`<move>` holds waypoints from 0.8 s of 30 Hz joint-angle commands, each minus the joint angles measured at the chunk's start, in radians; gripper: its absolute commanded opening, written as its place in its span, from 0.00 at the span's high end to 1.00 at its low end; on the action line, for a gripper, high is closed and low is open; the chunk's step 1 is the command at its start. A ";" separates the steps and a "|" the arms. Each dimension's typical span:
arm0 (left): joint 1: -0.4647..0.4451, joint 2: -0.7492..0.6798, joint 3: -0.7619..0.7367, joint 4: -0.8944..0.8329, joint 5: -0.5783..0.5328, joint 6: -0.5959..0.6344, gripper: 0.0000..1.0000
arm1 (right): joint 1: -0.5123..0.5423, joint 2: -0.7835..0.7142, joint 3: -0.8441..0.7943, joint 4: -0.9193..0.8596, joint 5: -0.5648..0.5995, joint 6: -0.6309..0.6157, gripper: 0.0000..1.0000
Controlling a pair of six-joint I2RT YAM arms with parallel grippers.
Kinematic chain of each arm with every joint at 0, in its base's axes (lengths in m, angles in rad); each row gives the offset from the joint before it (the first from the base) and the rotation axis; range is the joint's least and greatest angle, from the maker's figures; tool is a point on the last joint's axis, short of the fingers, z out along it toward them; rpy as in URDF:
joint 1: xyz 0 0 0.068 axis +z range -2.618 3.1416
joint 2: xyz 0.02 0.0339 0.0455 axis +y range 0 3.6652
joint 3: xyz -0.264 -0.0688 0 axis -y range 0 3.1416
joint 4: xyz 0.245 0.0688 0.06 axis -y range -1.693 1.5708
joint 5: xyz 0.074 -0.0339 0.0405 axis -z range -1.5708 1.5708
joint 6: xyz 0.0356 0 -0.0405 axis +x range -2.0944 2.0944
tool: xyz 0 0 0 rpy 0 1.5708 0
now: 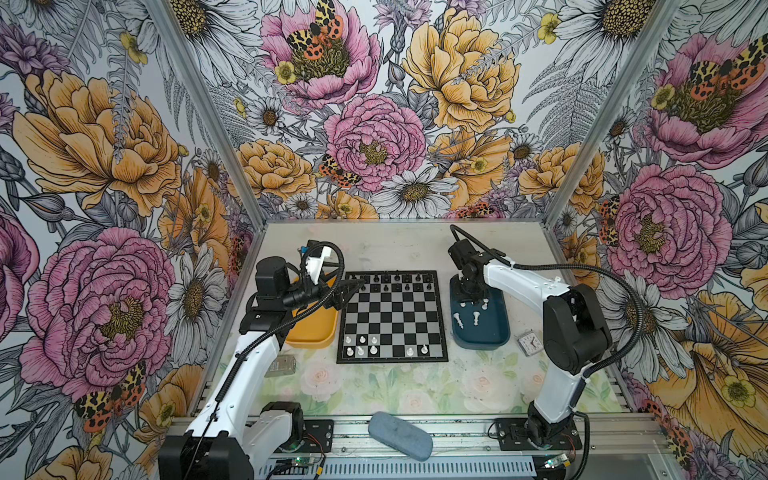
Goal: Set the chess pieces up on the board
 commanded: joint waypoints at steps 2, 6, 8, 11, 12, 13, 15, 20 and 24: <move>-0.021 0.028 0.029 -0.085 -0.083 0.060 0.01 | -0.013 0.026 -0.001 0.034 -0.007 -0.009 0.71; -0.037 0.040 0.046 -0.130 -0.129 0.079 0.01 | -0.019 0.040 -0.007 0.038 -0.001 -0.010 0.71; -0.057 0.037 0.058 -0.167 -0.192 0.097 0.01 | -0.022 0.046 -0.011 0.039 0.004 -0.009 0.71; -0.075 0.035 0.064 -0.192 -0.221 0.112 0.01 | -0.026 0.051 -0.014 0.044 0.002 -0.009 0.71; -0.077 0.032 0.066 -0.195 -0.221 0.114 0.01 | -0.028 0.054 -0.016 0.046 0.000 -0.007 0.72; -0.078 0.030 0.065 -0.199 -0.225 0.118 0.01 | -0.028 0.056 -0.016 0.047 0.001 -0.007 0.72; -0.083 0.026 0.064 -0.203 -0.242 0.121 0.01 | -0.029 0.060 -0.018 0.049 0.001 -0.008 0.72; -0.091 0.033 0.070 -0.212 -0.254 0.125 0.01 | -0.034 0.071 -0.019 0.056 -0.004 -0.007 0.76; -0.093 0.034 0.071 -0.212 -0.250 0.125 0.01 | -0.037 0.081 -0.017 0.064 -0.008 -0.007 0.76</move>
